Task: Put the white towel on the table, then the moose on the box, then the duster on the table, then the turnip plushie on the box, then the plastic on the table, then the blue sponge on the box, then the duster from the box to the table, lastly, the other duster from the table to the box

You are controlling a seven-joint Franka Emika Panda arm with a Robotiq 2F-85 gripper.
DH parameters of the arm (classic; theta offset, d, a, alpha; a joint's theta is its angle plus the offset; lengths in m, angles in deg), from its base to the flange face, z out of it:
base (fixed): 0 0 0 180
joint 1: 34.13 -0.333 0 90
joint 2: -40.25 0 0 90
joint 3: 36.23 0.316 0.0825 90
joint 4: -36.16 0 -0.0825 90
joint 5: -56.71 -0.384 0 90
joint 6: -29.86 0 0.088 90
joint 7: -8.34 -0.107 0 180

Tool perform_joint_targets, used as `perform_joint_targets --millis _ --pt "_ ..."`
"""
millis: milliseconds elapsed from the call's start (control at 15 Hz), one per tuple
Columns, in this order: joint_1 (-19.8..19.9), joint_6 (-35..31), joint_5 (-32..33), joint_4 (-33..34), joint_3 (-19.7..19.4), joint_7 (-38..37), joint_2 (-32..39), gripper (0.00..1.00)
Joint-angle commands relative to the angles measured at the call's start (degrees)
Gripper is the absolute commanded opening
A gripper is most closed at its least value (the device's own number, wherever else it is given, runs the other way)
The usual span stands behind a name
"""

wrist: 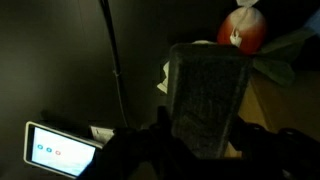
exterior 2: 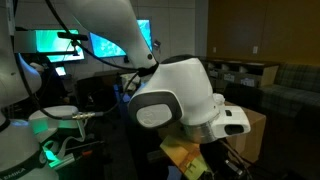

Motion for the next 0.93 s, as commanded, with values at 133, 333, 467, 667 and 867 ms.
perform_joint_targets --millis 133,333,467,667,867 --pt "-5.6 -0.7 9.7 0.4 -7.1 -10.1 5.7 0.31" --pt "-5.7 0.0 11.1 3.1 -7.0 -13.6 10.9 0.31" --pt "-5.9 0.8 11.3 5.6 -7.1 -15.5 14.5 0.31" --pt "-5.3 2.3 11.0 9.7 -6.4 -17.2 19.1 0.31" --pt "-4.7 4.2 10.9 13.8 -6.2 -18.3 22.9 0.31"
